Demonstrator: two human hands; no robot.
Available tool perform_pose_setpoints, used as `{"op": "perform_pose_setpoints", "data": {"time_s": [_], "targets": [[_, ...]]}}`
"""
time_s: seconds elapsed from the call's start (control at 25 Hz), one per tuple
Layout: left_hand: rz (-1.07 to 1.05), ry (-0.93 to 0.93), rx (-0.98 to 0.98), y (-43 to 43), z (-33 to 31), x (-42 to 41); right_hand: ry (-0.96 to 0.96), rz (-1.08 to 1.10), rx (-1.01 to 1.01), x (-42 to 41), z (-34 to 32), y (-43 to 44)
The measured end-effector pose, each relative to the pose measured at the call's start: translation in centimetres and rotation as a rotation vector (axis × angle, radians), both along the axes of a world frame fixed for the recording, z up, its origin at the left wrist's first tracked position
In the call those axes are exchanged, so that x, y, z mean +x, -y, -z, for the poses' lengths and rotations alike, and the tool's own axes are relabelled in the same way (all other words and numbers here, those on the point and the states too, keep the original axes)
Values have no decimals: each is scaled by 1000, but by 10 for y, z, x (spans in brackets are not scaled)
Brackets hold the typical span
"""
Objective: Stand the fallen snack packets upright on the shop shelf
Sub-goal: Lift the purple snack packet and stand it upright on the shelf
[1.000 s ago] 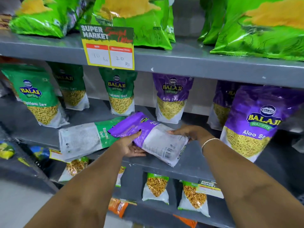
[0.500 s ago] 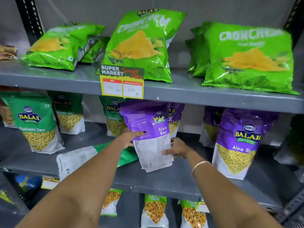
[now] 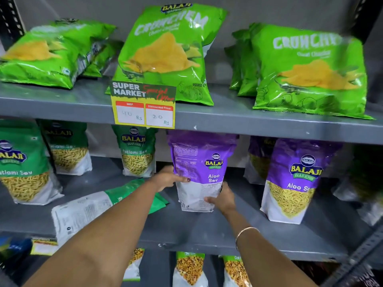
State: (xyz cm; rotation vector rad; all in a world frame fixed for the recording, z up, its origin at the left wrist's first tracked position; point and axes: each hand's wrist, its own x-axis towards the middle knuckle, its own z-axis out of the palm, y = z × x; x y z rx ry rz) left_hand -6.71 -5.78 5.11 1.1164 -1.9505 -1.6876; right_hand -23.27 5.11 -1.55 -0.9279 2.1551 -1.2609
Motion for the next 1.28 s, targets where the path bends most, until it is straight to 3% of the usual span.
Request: {"op": "perform_pose_setpoints", "data": {"time_s": [0.16,0.28,0.44,0.52,0.6,0.8,1.16,1.28], "targets": [[-32,117,38,1,7,9,88,53,107,-6,7,2],[83,149,109,-1,5,21,220,-11,74,-5,8,-2],[92,210,54,-7,8,17,311,-333,75,-8,-7,-20],[25,155,-10,-11,10,5,325,-589,127,-2,-16,-26],[41,82,-36,-23,11,-9,301,-683,125,4,-8,-20],[14,57,45,-26,9,-14,286,-355,27,10,2,-17],[-99,124,47,-11,11,-5,344,-287,-73,-35,-7,-16],[-108,161,-30,-18,13,-6,406,-402,-60,-39,-12,-16]]}}
